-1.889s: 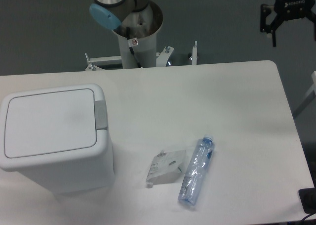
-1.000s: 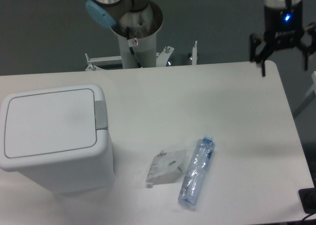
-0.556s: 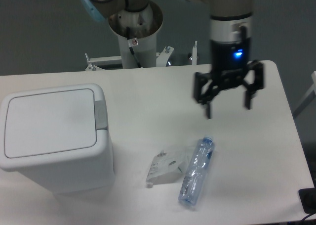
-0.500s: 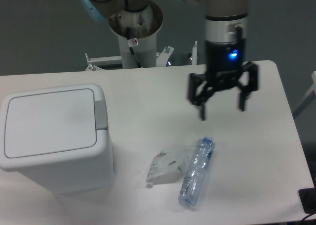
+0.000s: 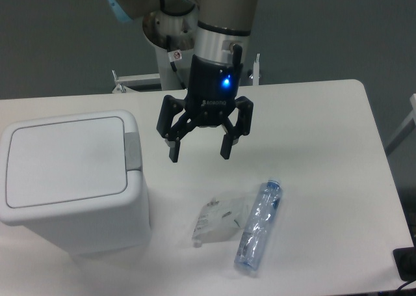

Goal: Open the trash can
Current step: 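Move the open gripper toward the grey tab on the trash can lid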

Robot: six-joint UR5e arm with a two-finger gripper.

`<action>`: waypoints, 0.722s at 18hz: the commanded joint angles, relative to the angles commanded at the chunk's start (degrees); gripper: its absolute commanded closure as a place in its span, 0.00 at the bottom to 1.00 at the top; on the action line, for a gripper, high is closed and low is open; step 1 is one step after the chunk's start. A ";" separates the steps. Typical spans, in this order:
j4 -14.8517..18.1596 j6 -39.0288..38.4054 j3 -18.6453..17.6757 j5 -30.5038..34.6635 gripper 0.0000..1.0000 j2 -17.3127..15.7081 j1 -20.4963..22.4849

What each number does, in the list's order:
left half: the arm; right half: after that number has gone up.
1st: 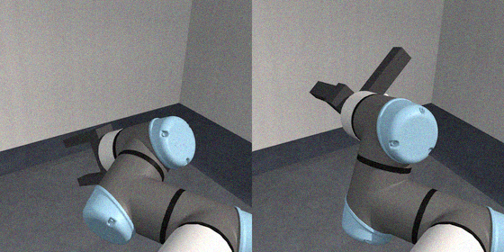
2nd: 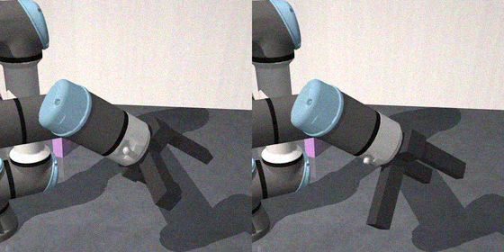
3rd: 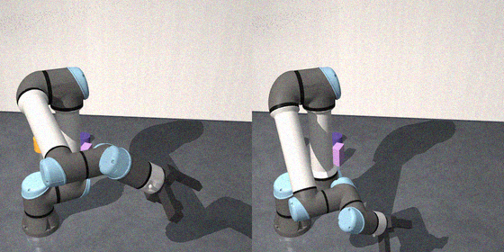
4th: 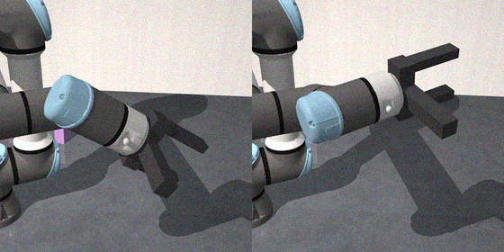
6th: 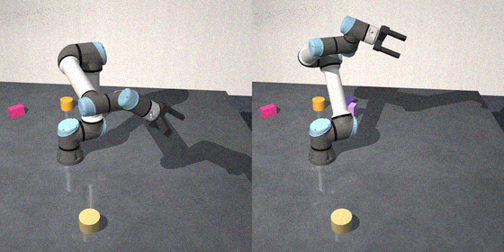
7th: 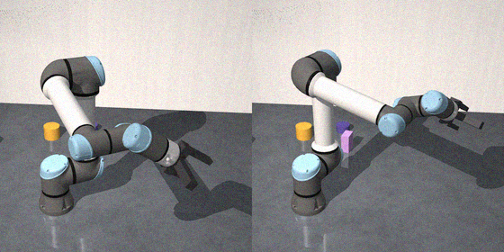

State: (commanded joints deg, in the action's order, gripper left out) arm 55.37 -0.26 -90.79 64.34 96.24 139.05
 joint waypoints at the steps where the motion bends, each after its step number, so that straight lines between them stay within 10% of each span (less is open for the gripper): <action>1: 0.00 0.00 -0.26 0.00 0.00 -0.35 -0.27; 13: -1.05 0.53 -7.21 0.35 0.00 -3.69 -1.94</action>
State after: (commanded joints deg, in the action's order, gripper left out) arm 54.32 0.26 -98.00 64.69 92.55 137.11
